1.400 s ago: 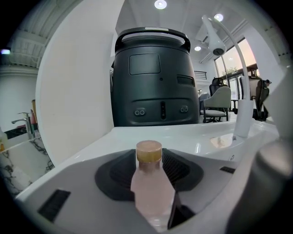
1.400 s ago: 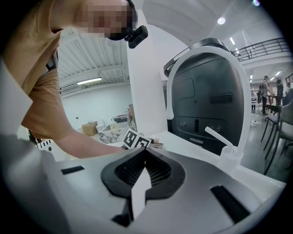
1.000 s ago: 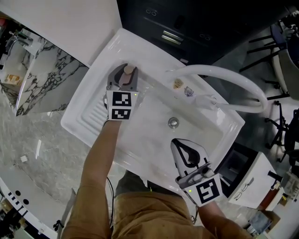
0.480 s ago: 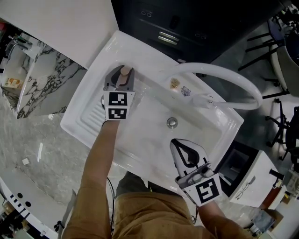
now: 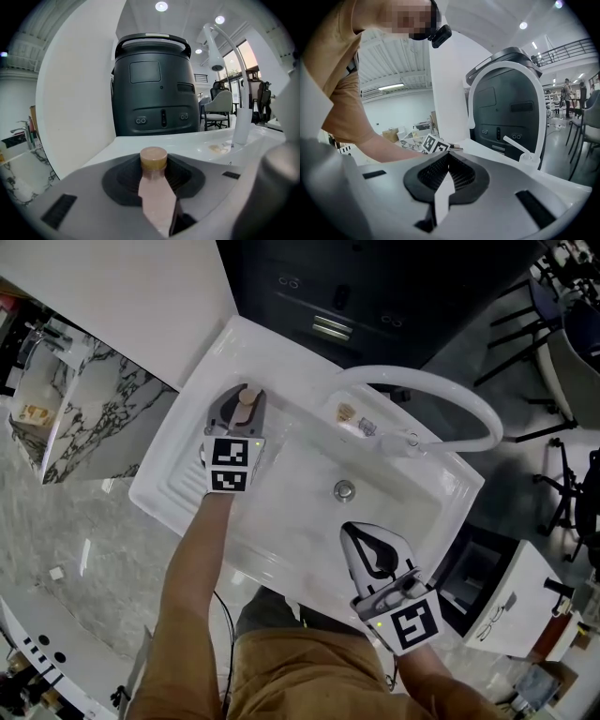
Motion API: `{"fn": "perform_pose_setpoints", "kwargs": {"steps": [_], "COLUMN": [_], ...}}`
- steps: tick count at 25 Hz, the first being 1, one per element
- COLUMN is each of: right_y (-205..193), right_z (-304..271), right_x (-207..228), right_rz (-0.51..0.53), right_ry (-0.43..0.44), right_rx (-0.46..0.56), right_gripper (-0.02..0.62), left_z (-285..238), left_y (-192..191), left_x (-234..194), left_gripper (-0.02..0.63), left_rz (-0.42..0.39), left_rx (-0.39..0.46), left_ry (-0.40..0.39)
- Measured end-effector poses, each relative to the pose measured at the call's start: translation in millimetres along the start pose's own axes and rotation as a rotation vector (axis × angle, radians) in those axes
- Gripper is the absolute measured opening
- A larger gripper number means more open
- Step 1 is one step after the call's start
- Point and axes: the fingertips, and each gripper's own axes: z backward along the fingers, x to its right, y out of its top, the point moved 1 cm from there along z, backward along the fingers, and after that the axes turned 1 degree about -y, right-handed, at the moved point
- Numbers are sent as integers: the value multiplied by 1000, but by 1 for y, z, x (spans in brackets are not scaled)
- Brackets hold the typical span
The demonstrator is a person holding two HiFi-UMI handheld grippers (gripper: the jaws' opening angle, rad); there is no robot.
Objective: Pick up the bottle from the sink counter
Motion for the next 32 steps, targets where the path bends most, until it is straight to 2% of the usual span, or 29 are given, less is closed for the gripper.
{"fn": "perform_pose_setpoints", "kwargs": {"steps": [6,11,16,32], "right_y": [12,16,23,38], "right_z": [6,13,18,35], "right_x": [-5,-10,-17,-37], "right_rz": [12,16,22,35], "right_ry": [0,-6,-10,-27], "right_rx": [25,35,58,71], "right_gripper": [3,3,5,5], "left_z": [12,31,51,120], "left_y": [6,15,40,102], "left_x": [11,12,19,35], "left_gripper": [129,129,129,129], "left_rz": [-6,8,-30,-8], "left_rx": [-28,-26,-4,76], "left_ry": [-32,-29,-33,-82]}}
